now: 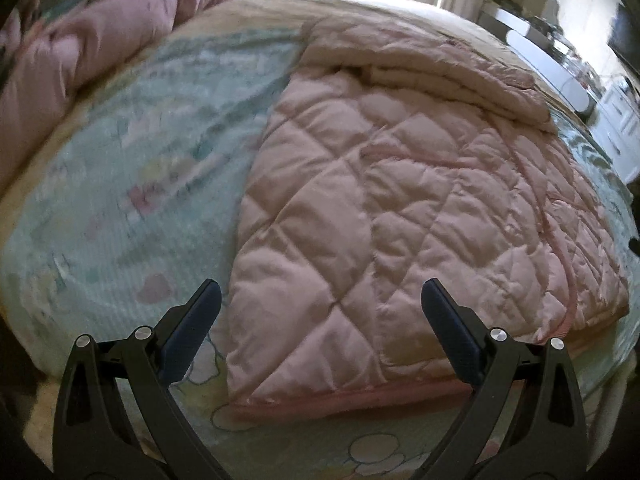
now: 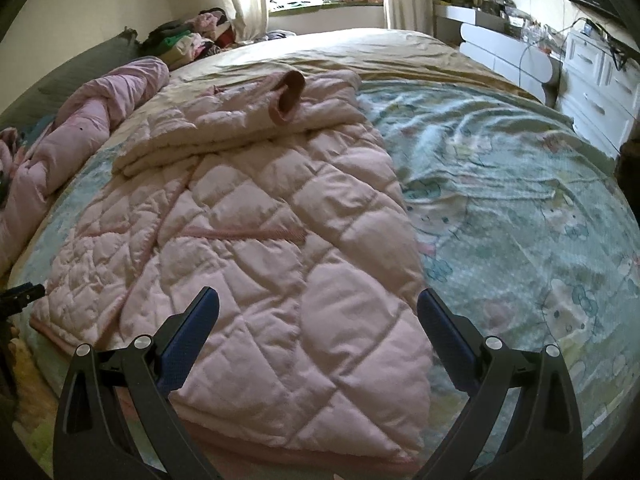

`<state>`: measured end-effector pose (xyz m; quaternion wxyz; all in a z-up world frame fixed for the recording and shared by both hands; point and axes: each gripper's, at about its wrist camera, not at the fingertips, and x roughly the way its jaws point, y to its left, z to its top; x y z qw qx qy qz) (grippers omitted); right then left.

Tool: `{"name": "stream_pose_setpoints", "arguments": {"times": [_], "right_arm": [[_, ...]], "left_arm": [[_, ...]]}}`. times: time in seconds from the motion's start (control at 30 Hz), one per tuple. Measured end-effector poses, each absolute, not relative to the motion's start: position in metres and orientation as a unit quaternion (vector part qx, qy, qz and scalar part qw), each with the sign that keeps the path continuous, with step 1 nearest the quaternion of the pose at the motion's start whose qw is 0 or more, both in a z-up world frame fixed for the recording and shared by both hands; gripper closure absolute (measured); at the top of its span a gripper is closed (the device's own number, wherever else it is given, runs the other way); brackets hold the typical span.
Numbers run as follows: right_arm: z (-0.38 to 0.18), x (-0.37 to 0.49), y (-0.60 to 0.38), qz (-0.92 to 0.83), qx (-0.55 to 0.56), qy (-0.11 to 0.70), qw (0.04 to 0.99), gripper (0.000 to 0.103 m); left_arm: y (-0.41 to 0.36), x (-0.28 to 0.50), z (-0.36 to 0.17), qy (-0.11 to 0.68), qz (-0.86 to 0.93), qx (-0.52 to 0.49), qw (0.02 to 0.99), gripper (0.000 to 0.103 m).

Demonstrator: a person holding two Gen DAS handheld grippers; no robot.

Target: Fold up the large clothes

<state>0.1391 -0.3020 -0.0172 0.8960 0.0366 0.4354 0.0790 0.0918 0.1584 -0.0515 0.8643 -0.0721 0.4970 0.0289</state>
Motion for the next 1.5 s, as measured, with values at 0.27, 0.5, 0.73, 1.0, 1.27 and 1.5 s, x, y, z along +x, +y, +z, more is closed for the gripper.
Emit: {"name": "stream_pose_setpoints", "arguments": {"times": [0.27, 0.5, 0.73, 1.0, 1.27, 1.5], "right_arm": [[-0.038, 0.13, -0.32, 0.071, 0.039, 0.466, 0.881, 0.004], [-0.058, 0.124, -0.331, 0.073, 0.051, 0.496, 0.864, 0.004], [-0.075, 0.12, -0.334, 0.094, 0.08, 0.521, 0.845, 0.004], [-0.074, 0.114, -0.331, 0.119, 0.091, 0.517, 0.843, 0.017], [-0.081, 0.119, -0.335, 0.143, 0.103, 0.531, 0.829, 0.022], [-0.082, 0.114, -0.333, 0.167, 0.095, 0.542, 0.818, 0.033]], "left_arm": [[0.178, 0.102, -0.084, 0.546, 0.038, -0.126, 0.828, 0.009], [0.18, 0.106, -0.091, 0.553, 0.038, -0.126, 0.823, 0.009], [0.176, 0.105, -0.09, 0.548, 0.032, -0.12, 0.827, 0.011], [0.157, 0.096, -0.077, 0.532, -0.003, -0.104, 0.84, 0.047], [0.165, 0.103, -0.085, 0.543, -0.019, -0.135, 0.828, 0.042], [0.162, 0.102, -0.084, 0.539, -0.023, -0.126, 0.832, 0.05]]}}
